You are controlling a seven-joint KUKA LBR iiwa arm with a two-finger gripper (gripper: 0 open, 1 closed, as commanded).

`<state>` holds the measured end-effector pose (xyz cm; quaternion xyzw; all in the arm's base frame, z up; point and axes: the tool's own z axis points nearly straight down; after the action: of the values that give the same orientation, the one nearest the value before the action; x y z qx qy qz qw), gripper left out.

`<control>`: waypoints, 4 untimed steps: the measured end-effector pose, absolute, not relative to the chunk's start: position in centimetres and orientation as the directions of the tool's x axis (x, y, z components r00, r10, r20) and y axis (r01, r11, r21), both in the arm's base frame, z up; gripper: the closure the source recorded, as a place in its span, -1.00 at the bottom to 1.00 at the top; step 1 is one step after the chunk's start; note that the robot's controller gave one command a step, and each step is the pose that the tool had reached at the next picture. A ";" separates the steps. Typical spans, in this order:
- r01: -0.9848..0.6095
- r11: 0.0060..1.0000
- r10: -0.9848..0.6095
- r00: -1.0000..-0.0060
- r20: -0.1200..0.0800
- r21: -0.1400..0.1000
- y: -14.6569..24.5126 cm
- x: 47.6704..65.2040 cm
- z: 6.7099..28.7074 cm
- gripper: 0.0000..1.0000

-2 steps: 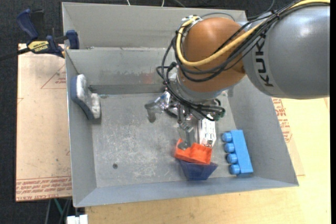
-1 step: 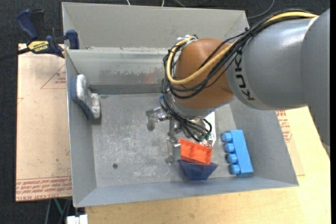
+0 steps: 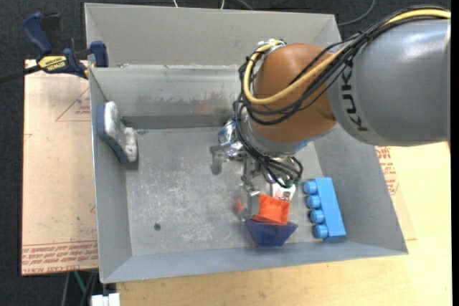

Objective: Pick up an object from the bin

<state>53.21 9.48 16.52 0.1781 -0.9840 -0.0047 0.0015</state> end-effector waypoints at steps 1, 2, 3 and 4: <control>-0.381 0.925 -0.381 -0.924 -0.009 0.003 8.5 53.3 18.3 -1.00; -0.408 0.913 -0.408 -0.913 -0.010 0.005 9.5 54.8 15.9 -1.00; -0.386 0.923 -0.386 -0.923 -0.011 0.004 3.9 49.5 18.2 -1.00; -0.339 0.941 -0.339 -0.941 -0.016 0.010 5.4 55.2 13.4 -1.00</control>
Offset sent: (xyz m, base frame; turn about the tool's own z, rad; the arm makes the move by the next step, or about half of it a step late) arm 0.0153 -0.0006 -0.0051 -0.0646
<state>55.22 5.43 13.43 0.1722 -0.9850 -0.0064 -0.0068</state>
